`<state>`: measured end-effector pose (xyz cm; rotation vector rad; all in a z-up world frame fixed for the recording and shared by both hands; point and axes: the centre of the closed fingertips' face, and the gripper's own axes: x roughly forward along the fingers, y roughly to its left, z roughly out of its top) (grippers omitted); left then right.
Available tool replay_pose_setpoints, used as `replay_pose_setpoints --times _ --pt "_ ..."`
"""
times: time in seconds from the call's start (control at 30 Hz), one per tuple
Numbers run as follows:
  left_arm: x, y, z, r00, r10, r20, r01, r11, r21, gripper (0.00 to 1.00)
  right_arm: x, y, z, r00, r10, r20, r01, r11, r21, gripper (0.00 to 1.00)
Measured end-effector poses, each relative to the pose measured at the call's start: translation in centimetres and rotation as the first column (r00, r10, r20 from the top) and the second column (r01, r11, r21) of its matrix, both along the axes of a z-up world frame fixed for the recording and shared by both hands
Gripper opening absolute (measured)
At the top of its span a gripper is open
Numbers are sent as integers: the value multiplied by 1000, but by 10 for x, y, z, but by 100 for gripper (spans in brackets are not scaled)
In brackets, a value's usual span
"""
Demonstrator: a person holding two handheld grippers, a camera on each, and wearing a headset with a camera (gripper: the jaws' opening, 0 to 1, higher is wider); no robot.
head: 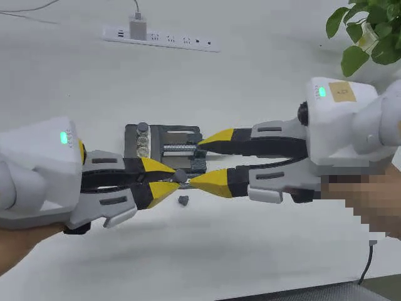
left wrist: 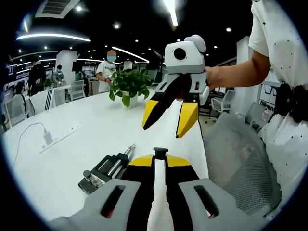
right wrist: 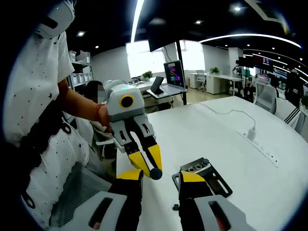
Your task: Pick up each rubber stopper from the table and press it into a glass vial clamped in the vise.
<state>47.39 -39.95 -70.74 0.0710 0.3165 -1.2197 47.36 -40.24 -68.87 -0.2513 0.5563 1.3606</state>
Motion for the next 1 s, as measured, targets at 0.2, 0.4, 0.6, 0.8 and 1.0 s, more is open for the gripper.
replay_pose_setpoints --times 0.2,0.4,0.6,0.8,1.0 --pt "-3 -2 4 1000 -6 1 6 1000 -15 4 -8 2 0 999 47 -7 -47 999 -23 19" --pt "-6 -4 8 1000 -14 6 14 1000 -25 4 -13 3 0 997 79 -13 -80 996 -39 16" --pt "-7 -5 11 1000 -23 11 23 999 -25 4 -16 4 0 995 101 -14 -102 994 -48 13" --pt "-9 -5 13 1000 -28 11 29 999 -26 4 -17 4 -2 993 118 -17 -119 991 -55 12" --pt "-11 -7 14 999 -37 13 37 999 -23 4 -18 5 -2 992 127 -14 -128 990 -61 11"
